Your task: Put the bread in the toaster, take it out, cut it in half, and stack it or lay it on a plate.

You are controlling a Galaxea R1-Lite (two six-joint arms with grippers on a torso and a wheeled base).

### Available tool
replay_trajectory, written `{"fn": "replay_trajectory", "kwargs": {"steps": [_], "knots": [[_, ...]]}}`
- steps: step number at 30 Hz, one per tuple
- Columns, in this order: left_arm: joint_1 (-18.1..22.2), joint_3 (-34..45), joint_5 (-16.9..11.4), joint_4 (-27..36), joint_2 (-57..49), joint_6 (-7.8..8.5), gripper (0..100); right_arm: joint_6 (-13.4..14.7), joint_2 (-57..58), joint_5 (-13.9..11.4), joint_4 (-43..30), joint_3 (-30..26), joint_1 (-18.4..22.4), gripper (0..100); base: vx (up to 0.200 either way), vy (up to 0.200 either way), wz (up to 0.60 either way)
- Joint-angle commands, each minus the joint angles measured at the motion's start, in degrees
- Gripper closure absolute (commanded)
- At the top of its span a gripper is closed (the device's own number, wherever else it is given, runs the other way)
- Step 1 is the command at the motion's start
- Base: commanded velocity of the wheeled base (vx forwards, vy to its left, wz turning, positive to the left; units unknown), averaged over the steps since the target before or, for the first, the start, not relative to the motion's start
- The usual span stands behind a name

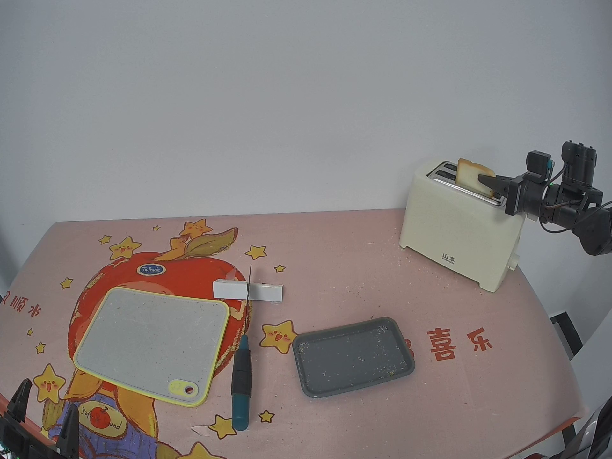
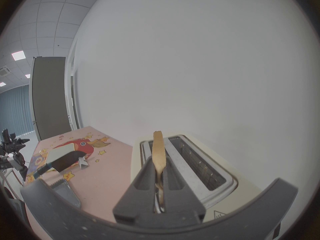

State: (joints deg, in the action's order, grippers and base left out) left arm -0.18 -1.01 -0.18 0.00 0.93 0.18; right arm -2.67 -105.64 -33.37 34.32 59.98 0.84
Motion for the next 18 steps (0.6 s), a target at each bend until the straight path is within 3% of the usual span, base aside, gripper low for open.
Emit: {"fn": "replay_trajectory", "kwargs": {"steps": [1, 18], "knots": [[0.0, 0.9, 0.0, 0.0, -0.6, -0.01, 0, 0.6, 3.0, 0.0, 0.0, 0.9, -0.7, 100, 0.0, 0.0, 0.0], [-0.1, 0.9, 0.0, 0.0, -0.6, 0.08, 0, 4.5, 14.3, 0.0, -1.7, 0.8, -0.7, 100, 0.0, 0.0, 0.0]]}}
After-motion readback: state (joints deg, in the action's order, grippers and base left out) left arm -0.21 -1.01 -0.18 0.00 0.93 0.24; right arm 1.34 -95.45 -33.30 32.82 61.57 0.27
